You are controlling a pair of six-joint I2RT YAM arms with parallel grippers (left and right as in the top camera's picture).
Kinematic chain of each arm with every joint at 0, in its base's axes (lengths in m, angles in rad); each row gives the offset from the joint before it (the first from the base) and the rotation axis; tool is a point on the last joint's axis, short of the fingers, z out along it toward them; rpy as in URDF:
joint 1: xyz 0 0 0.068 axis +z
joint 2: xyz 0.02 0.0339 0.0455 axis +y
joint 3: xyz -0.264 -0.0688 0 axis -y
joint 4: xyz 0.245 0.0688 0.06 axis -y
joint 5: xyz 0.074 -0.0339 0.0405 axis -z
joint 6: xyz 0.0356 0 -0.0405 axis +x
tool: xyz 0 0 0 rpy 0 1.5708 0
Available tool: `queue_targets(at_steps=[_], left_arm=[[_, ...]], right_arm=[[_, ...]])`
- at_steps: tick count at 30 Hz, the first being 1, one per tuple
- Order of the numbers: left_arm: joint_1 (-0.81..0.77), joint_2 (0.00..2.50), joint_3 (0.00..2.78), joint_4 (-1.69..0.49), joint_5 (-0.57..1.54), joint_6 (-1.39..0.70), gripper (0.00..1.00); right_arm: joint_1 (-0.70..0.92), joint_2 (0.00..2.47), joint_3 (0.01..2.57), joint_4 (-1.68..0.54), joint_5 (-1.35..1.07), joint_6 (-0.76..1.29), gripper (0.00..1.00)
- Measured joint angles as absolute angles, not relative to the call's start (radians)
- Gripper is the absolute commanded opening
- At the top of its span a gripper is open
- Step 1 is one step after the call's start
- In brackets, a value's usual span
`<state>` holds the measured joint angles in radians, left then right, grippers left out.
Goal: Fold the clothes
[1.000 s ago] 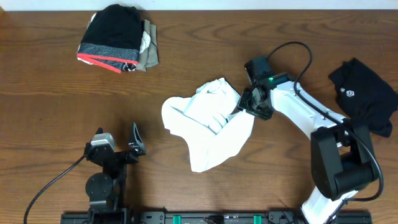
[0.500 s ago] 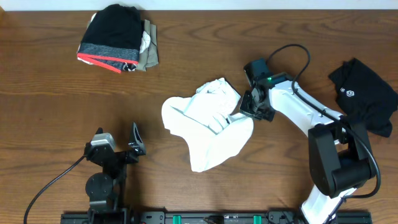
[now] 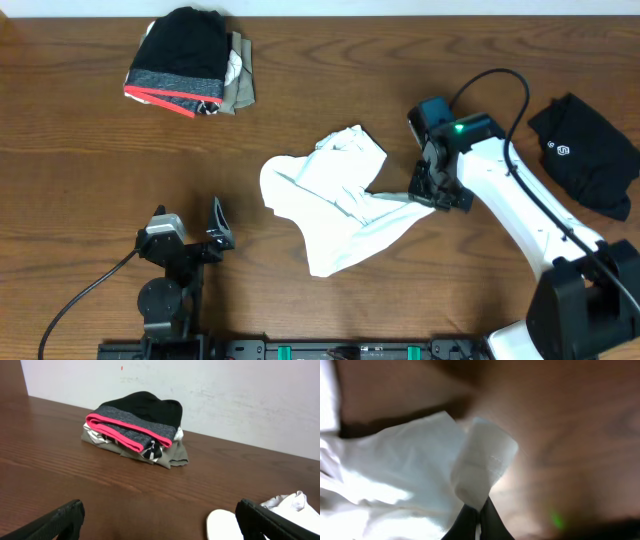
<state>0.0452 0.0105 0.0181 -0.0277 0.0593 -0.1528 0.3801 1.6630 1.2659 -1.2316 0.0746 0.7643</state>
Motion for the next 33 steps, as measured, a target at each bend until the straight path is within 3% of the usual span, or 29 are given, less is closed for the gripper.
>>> queue_targets(at_steps=[8, 17, 33], left_arm=[[0.045, 0.010, 0.018, -0.028, 0.059, -0.152, 0.98], [0.045, 0.010, 0.018, -0.028, 0.059, -0.152, 0.98], [0.045, 0.010, 0.018, -0.028, 0.059, -0.152, 0.98]], right_arm=[[0.529, 1.636, 1.266, -1.391, 0.165, 0.889, 0.02], [0.706, 1.633, 1.181, -1.399, 0.197, 1.038, 0.07], [0.653, 1.633, 1.169, -1.380, 0.266, 1.078, 0.15]])
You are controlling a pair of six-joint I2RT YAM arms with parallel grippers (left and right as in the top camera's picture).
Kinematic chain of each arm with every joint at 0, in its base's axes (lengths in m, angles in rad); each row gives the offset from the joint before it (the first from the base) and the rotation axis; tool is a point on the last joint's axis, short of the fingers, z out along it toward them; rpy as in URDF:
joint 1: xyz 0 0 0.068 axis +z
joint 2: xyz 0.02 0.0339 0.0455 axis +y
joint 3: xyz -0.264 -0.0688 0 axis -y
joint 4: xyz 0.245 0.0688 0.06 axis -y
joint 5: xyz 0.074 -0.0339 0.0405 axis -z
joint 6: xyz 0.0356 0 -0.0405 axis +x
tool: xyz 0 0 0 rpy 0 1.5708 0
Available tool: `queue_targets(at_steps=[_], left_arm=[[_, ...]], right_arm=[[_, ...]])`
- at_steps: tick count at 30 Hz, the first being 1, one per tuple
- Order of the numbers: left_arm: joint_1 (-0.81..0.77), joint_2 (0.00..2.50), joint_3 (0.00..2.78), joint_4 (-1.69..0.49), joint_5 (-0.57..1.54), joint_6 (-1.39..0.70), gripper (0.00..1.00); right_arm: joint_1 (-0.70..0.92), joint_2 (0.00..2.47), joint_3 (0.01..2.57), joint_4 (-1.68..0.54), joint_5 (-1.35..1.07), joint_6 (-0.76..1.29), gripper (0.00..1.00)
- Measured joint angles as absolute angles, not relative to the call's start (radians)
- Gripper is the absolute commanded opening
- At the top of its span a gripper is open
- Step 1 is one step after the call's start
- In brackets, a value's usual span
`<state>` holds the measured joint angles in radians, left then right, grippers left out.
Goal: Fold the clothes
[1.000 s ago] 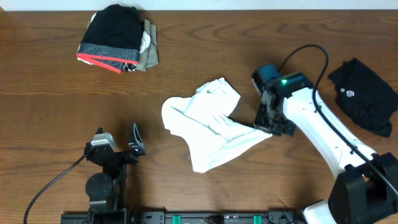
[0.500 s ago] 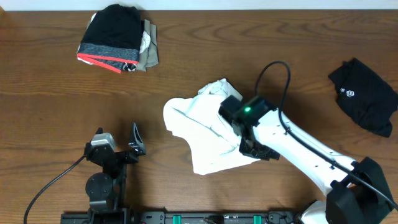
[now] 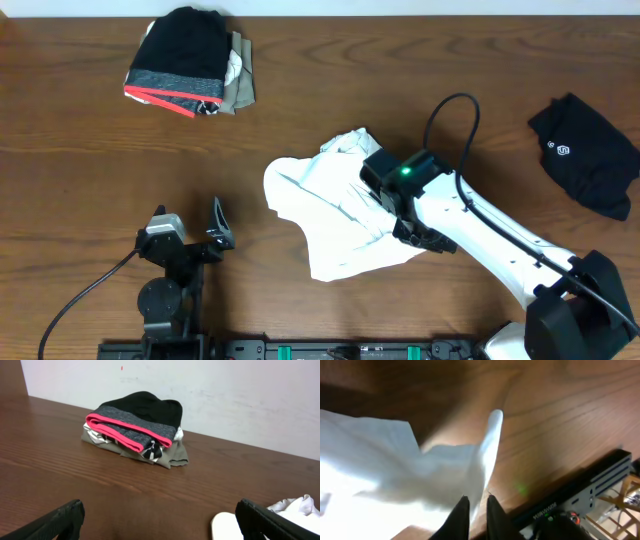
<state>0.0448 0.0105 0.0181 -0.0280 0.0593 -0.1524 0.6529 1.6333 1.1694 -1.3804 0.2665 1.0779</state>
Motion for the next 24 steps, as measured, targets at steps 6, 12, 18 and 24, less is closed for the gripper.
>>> queue_targets(at_steps=[6, 12, 18, 24], left_arm=[[0.045, 0.010, 0.018, -0.028, 0.059, -0.152, 0.98], [0.045, 0.010, 0.018, -0.028, 0.059, -0.152, 0.98], [0.045, 0.010, 0.018, -0.027, 0.068, -0.153, 0.98], [0.045, 0.010, 0.018, -0.019, 0.133, -0.257, 0.98]], right_arm=[[0.653, 1.633, 1.169, -1.338, 0.270, 1.064, 0.15], [0.653, 1.633, 1.169, -1.338, 0.259, 1.048, 0.14], [0.653, 1.633, 1.169, -1.337, 0.249, 1.013, 0.55], [0.650, 1.633, 1.169, -1.301, 0.244, 0.969, 0.99]])
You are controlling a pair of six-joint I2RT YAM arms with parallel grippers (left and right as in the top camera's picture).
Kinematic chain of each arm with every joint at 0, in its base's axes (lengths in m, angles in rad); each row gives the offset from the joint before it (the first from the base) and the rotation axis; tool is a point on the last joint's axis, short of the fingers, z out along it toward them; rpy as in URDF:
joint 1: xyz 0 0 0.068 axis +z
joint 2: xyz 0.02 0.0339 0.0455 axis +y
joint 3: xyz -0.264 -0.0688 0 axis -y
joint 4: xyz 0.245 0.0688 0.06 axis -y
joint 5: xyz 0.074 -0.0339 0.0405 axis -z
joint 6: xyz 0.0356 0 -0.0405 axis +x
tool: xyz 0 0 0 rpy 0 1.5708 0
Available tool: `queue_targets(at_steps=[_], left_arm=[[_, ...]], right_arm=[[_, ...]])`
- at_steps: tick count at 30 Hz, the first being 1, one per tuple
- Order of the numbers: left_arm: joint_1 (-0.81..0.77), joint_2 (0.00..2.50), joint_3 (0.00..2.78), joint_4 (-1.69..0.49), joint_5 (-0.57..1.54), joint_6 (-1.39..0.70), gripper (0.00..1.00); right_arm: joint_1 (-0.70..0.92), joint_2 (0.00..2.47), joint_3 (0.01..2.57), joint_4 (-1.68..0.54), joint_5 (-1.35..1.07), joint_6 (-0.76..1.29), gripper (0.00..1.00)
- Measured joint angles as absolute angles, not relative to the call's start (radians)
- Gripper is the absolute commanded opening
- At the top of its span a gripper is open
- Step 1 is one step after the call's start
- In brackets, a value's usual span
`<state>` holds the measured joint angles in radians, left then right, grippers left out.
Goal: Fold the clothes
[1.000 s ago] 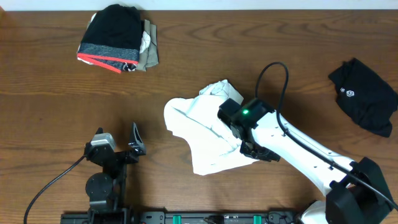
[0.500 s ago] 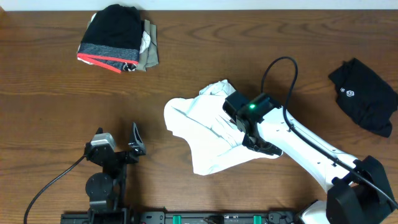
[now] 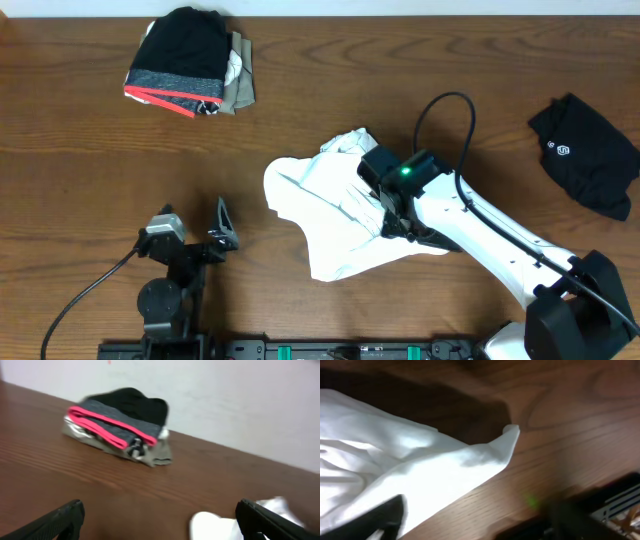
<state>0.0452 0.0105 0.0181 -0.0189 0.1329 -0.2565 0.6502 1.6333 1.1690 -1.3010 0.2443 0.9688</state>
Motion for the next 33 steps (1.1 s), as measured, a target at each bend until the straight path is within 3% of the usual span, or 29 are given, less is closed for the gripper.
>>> queue_targets(at_steps=[4, 9, 14, 18, 25, 33], left_arm=[[0.045, 0.012, 0.019, -0.008, 0.227, -0.384, 0.98], [0.045, 0.027, 0.026, -0.011, 0.504, -0.461, 0.98], [0.045, 0.035, 0.068, -0.117, 0.679, -0.499, 0.98], [0.045, 0.045, 0.166, -0.321, 0.669, -0.467, 0.98], [0.045, 0.184, 0.606, -0.810, 0.535, -0.330, 0.98], [0.045, 0.266, 0.725, -0.820, 0.562, -0.327, 0.98]], right_arm=[[0.631, 1.633, 1.169, -1.289, 0.242, 0.947, 0.99], [0.571, 1.633, 1.169, -1.282, 0.239, 0.910, 0.99], [0.506, 1.633, 1.169, -1.266, 0.237, 0.875, 0.99], [0.449, 1.633, 1.168, -1.247, 0.228, 0.842, 0.99], [0.383, 1.633, 1.168, -1.216, 0.208, 0.794, 0.99], [0.337, 1.633, 1.168, -1.189, 0.168, 0.738, 0.99]])
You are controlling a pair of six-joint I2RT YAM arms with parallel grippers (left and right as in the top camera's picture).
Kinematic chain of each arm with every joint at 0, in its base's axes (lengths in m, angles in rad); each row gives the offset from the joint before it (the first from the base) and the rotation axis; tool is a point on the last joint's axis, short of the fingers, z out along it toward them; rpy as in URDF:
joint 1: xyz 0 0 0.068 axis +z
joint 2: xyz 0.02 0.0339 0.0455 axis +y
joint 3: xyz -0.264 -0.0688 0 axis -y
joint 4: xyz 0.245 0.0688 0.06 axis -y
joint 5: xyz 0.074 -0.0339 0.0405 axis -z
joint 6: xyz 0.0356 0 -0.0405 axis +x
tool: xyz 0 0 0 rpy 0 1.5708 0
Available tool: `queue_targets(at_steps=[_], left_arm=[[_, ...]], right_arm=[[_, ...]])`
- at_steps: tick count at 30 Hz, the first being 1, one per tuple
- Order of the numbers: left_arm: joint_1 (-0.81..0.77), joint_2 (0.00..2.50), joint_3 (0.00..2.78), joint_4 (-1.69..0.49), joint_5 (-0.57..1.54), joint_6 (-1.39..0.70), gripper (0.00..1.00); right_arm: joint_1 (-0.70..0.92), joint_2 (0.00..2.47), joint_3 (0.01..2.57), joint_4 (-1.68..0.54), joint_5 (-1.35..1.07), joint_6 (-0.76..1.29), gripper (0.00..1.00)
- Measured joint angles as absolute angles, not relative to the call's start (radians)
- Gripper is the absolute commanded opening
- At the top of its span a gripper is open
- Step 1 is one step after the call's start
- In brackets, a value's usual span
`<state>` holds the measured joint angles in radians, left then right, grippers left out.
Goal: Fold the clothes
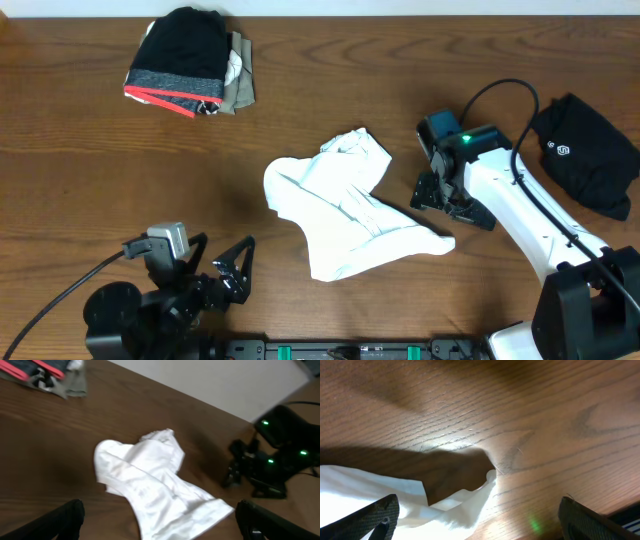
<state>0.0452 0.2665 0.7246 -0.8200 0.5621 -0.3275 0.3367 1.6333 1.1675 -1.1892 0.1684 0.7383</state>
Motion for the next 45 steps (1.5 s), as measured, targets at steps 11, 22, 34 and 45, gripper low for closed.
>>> queue_targets(at_steps=[11, 22, 34, 45], left_arm=[[0.045, 0.286, 0.756, -1.034, 0.617, -0.340, 0.98], [0.045, 0.347, 0.855, -1.018, 0.452, -0.312, 0.98], [0.041, 0.775, 1.219, -0.947, 0.164, -0.258, 0.98], [-0.270, 1.043, 1.545, -1.367, 0.069, -0.335, 0.98]], right_arm=[[0.304, 1.633, 1.168, -1.168, 0.153, 0.694, 0.99], [0.302, 1.633, 1.168, -1.108, 0.108, 0.680, 0.99], [0.302, 1.633, 1.166, -1.109, 0.075, 0.641, 0.99], [0.302, 1.633, 1.165, -1.090, 0.070, 0.630, 0.99]])
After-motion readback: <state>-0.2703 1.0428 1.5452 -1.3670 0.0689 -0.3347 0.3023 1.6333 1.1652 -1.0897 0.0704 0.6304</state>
